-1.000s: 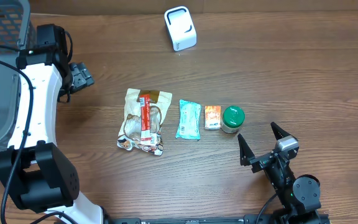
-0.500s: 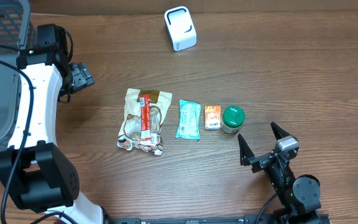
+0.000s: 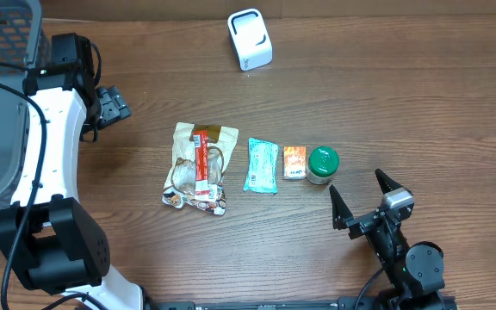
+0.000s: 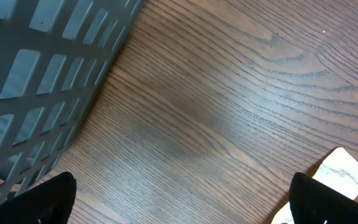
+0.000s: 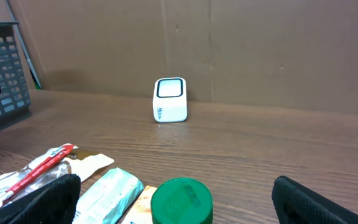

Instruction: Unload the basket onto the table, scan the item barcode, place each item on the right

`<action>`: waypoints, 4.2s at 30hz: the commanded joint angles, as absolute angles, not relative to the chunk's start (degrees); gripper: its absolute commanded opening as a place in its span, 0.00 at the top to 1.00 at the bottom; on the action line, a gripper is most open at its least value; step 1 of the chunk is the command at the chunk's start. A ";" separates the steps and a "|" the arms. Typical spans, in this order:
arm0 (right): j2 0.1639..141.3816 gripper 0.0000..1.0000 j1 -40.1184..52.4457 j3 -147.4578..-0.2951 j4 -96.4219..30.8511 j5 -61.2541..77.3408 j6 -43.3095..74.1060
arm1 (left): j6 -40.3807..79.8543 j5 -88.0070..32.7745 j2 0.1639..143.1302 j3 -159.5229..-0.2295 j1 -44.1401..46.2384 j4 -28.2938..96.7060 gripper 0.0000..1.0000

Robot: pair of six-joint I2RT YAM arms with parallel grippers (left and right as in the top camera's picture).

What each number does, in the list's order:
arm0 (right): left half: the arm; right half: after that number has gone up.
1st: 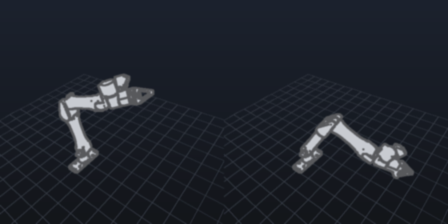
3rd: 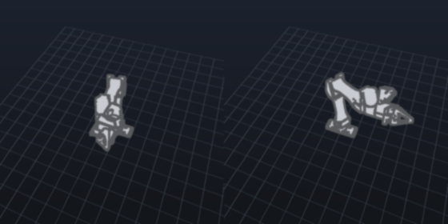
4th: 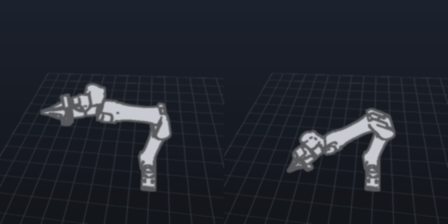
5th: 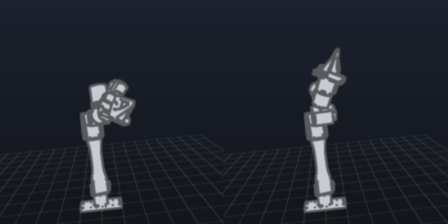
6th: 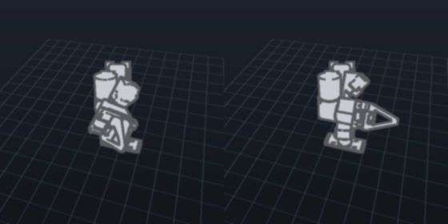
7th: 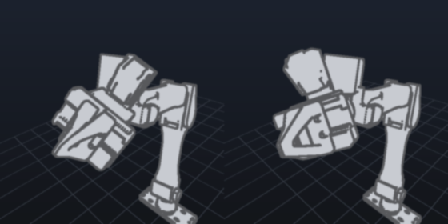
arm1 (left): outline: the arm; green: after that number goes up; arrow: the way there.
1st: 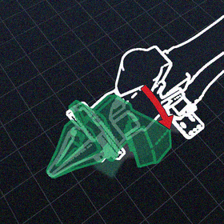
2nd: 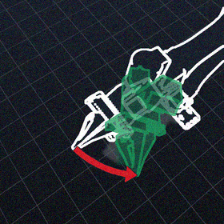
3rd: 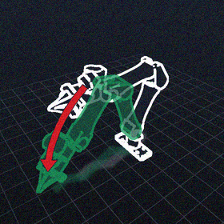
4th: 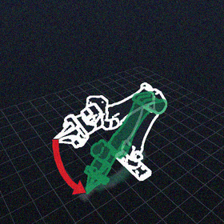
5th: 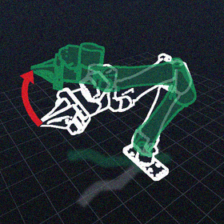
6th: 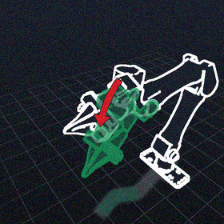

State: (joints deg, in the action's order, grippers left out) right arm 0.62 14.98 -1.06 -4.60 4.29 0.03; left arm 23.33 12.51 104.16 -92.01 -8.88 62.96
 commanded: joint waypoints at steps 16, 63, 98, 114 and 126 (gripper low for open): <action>0.16 0.00 14.76 -1.69 -3.57 4.34 13.19 | 21.82 13.28 102.96 -93.17 -8.99 62.74 0.00; 75.79 0.39 14.79 -73.89 -59.57 8.38 18.04 | 21.82 13.26 102.96 -93.17 -8.99 62.74 0.00; 97.91 0.08 20.91 -71.18 -56.12 -6.72 24.03 | 21.82 13.26 102.96 -93.17 -8.99 62.74 0.00; 103.00 0.29 20.82 -70.83 -59.55 -6.59 23.57 | 21.82 13.28 102.96 -93.17 -8.99 62.74 0.00; 103.00 0.16 20.40 -70.83 -60.38 -8.32 20.93 | 21.82 13.26 102.96 -93.17 -8.99 62.74 0.00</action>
State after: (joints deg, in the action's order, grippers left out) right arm 103.24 20.75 -71.42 -60.25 -6.83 21.47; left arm 23.33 12.69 104.16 -92.01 -8.88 62.81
